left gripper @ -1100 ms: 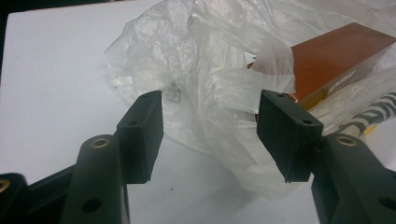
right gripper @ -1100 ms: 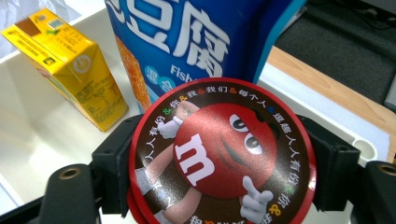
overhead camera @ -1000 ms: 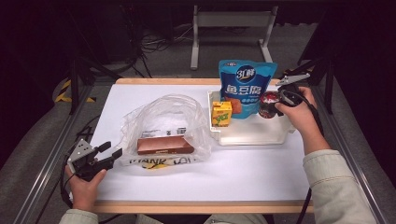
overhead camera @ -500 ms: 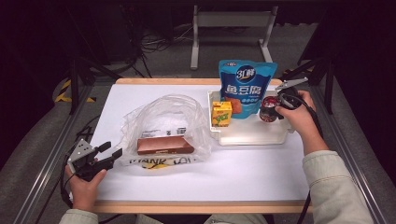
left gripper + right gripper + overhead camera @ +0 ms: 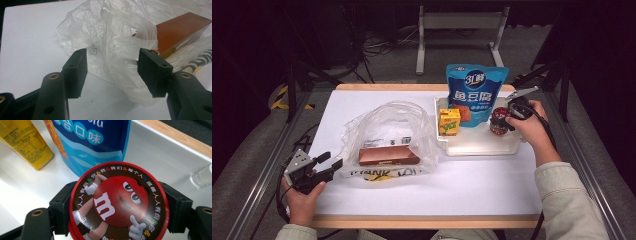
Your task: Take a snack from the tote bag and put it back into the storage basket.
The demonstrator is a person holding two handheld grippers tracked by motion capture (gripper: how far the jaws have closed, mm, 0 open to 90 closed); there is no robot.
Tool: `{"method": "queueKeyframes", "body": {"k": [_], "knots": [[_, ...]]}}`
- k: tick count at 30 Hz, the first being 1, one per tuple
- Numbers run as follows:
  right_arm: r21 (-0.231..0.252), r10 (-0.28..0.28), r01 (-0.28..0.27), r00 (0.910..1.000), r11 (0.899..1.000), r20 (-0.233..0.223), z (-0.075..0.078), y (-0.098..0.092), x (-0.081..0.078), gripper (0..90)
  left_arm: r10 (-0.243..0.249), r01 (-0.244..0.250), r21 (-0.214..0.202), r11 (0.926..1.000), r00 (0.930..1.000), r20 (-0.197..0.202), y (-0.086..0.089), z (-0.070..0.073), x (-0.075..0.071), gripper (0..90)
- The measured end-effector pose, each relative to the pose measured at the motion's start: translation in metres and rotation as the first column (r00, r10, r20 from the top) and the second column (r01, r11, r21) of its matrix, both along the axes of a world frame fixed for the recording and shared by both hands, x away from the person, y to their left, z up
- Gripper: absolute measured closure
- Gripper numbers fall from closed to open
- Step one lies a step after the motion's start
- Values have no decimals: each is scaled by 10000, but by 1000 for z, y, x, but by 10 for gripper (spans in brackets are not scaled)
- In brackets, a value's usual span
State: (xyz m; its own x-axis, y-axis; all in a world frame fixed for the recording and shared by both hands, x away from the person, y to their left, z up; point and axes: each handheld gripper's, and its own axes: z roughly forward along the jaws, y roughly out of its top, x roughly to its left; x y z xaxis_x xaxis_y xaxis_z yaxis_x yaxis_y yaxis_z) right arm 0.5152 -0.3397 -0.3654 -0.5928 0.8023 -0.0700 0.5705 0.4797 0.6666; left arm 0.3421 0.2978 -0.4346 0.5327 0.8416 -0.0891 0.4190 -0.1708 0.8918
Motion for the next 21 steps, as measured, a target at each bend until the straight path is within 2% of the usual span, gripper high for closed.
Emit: {"method": "queueKeyframes", "body": {"k": [21], "knots": [[-281,-29,16,9988,9996,-486,-13,3,3,256,-40,40,124,9999,10000,17,0,0,0,413]]}}
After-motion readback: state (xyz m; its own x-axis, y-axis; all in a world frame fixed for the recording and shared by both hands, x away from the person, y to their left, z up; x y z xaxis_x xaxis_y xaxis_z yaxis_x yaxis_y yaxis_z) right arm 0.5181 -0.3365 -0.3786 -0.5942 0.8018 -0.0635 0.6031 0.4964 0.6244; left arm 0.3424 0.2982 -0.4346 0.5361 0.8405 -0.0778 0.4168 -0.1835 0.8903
